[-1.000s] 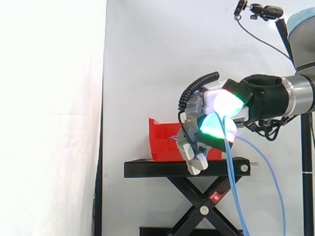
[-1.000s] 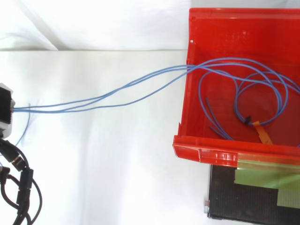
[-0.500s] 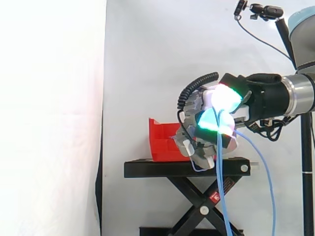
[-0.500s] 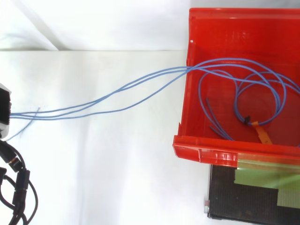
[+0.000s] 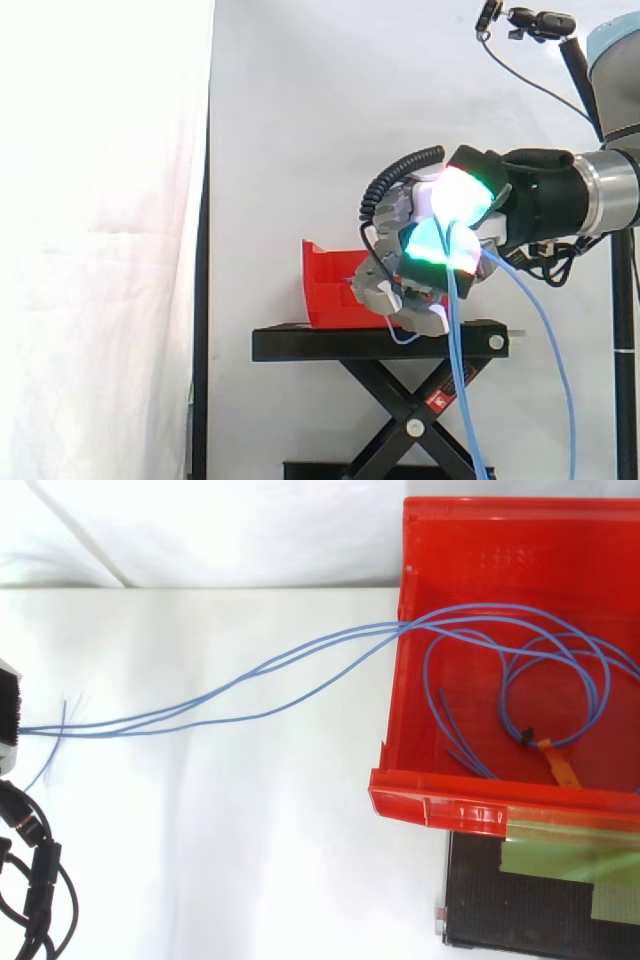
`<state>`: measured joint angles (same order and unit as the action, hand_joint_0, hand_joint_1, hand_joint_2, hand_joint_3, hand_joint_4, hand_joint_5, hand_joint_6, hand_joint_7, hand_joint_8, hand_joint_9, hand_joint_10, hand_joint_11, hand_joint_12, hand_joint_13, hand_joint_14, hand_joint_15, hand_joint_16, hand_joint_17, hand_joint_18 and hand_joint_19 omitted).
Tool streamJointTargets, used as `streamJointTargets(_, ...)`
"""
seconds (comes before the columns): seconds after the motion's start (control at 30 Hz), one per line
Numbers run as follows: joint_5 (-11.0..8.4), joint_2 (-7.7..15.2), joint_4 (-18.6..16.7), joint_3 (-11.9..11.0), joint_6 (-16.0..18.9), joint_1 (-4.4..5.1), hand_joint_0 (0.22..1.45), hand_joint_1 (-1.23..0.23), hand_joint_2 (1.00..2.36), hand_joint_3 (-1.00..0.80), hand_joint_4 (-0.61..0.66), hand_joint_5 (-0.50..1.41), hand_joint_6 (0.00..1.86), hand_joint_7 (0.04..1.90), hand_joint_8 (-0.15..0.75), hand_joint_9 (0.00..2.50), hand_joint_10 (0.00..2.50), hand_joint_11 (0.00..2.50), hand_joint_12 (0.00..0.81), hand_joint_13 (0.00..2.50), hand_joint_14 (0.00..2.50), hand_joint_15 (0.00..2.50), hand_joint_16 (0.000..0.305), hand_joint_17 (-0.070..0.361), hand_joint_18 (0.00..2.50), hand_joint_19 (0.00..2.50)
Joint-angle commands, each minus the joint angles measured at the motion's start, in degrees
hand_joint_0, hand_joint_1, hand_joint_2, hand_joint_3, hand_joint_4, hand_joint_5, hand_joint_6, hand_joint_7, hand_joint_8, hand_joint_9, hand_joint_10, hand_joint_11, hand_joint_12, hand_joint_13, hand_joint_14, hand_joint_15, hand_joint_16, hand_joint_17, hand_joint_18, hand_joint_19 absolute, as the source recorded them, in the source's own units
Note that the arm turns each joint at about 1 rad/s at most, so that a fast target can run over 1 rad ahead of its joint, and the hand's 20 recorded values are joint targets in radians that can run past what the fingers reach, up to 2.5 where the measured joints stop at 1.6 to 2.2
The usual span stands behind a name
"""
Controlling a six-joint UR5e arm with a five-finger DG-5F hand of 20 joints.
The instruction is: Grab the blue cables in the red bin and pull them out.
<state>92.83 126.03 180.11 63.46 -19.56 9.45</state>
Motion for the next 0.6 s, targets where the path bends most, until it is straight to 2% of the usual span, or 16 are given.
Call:
streamJointTargets(0.0,-0.01,0.00,-0.03,0.00,0.00,0.04,0.92,-0.84,1.00,-1.00,0.17,0.91,0.52,0.58,0.306,0.93,0.01,1.27,0.319,1.27,1.13,1.11,0.040,0.091,0.93,1.02)
streamJointTargets(0.03,-0.01,0.00,-0.03,0.00,0.00,0.04,0.92,-0.84,1.00,-1.00,0.17,0.91,0.52,0.58,0.304,0.96,0.01,1.36,0.323,1.26,1.21,1.08,0.041,0.092,0.93,1.02)
streamJointTargets(0.37,-0.01,0.00,-0.03,0.00,0.00,0.04,0.92,-0.85,1.00,-1.00,0.17,0.90,0.53,0.56,0.308,0.98,0.02,1.52,0.325,1.24,1.31,1.02,0.040,0.089,0.95,1.06)
streamJointTargets(0.4,-0.01,0.00,-0.03,0.00,0.00,0.04,0.92,-0.85,1.00,-1.00,0.16,0.90,0.53,0.56,0.304,0.94,0.47,1.39,0.329,1.22,1.43,0.96,0.039,0.089,0.96,1.07)
streamJointTargets(0.43,-0.01,0.00,-0.03,0.00,0.00,0.04,0.92,-0.85,1.00,-1.00,0.16,0.90,0.54,0.56,0.306,0.92,0.64,1.33,0.319,1.21,1.53,0.92,0.039,0.088,0.96,1.09)
streamJointTargets(0.47,-0.01,0.00,-0.03,0.00,0.00,0.04,0.92,-0.85,1.00,-1.00,0.16,0.90,0.54,0.55,0.306,0.91,0.75,1.30,0.326,1.21,1.54,0.91,0.039,0.088,0.96,1.09)
streamJointTargets(0.57,-0.01,0.00,0.06,0.00,0.00,0.04,0.92,-0.85,1.00,-1.00,0.16,0.89,0.55,0.55,0.305,0.90,0.82,1.28,0.318,1.20,1.56,0.90,0.039,0.088,0.97,1.10)
